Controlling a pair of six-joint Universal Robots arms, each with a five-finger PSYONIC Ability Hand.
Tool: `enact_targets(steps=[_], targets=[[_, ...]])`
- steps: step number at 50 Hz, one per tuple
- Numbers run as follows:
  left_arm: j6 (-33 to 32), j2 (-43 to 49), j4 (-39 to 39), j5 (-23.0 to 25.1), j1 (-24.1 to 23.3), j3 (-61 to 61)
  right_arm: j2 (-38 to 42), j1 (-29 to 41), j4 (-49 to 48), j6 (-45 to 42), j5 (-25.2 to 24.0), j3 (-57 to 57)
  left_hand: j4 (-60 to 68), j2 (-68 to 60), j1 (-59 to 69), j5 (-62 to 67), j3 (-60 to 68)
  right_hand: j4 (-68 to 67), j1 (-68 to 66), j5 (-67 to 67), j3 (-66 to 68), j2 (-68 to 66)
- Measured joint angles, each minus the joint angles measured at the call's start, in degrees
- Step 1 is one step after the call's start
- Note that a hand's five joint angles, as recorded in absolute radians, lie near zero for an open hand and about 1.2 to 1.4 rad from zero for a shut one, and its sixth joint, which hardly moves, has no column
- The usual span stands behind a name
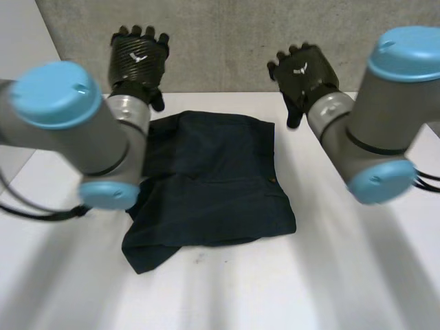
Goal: Fold the shorts.
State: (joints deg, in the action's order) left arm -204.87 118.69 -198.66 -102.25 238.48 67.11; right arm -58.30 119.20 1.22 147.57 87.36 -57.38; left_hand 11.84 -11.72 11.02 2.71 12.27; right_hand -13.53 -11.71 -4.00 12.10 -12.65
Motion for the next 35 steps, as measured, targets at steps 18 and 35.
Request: enact_targets(steps=[18, 35], targets=[[34.1, -23.5, 29.8, -0.8, 3.5, 29.5, -16.4, -5.7, 6.5, 11.2, -13.0, -38.0, 6.6, -6.7, 7.5, 5.7, 5.9, -15.6, -13.0, -13.8, 17.0, -16.4], [32.8, -22.4, 17.6, 6.9, 13.1, 49.5, -12.5, -6.1, -21.5, 11.5, -15.8, -53.6, 13.9, -13.6, 14.3, 13.1, 13.1, -17.9, -15.0, -16.1, 19.6, -18.9]])
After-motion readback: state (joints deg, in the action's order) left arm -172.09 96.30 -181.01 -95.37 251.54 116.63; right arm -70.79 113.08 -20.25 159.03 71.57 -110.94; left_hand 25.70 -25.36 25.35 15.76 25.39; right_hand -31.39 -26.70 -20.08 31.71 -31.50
